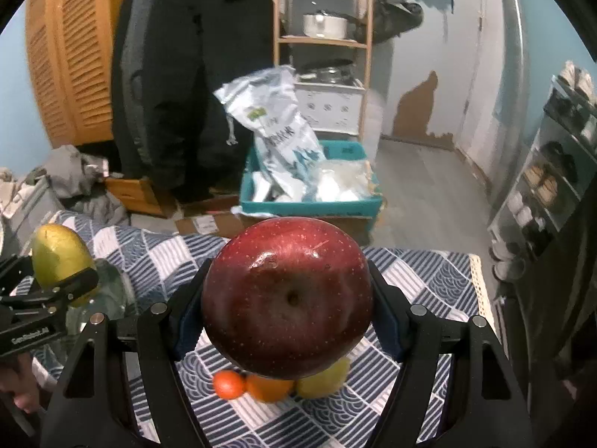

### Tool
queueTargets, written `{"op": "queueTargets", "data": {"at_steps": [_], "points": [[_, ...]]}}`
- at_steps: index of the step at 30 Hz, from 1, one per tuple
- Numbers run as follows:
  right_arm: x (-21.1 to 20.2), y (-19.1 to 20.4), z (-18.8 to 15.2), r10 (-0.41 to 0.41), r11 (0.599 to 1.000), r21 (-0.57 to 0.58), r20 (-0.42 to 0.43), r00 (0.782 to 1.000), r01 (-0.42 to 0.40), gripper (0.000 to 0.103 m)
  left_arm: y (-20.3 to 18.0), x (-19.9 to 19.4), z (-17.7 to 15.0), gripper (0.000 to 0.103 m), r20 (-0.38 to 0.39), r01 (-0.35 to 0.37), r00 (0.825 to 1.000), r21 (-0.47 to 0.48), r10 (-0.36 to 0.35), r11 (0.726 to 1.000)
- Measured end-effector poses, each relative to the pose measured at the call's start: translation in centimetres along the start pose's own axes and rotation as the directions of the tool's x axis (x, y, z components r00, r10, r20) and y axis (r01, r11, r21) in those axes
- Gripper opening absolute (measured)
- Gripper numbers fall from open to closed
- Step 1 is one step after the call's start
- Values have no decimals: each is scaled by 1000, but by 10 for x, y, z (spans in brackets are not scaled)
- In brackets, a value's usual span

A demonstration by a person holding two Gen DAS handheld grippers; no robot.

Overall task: Organize fruits
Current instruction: 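Carry the pear and apple in both grippers over the glass bowl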

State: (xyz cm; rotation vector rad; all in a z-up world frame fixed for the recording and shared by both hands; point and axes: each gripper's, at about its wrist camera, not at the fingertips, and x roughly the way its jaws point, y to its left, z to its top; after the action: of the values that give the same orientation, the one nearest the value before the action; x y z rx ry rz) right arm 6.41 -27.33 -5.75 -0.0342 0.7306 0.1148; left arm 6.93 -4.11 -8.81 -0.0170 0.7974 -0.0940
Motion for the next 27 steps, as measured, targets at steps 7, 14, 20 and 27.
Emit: {"op": "queueTargets", "data": {"at_steps": [7,14,20,27], "points": [[-6,28,7,44,999,-31,22,999,-43,75,21,-14,-1,78,20,-15,1000,-26,15,1000],[-3,60,18,86,994,-64,26,996,-84,75,47,-27,-4,78,35,-28,999,-67,30,997],[4,89,23,125,988,-96,17,992,-122,75,73,-33,-8,78,36,-57,997,-101,61,993],[16,125,27,169,977,-132,-4,986,-168,75,106,-33,-15,78,21,-82,996,-155,86,984]]}}
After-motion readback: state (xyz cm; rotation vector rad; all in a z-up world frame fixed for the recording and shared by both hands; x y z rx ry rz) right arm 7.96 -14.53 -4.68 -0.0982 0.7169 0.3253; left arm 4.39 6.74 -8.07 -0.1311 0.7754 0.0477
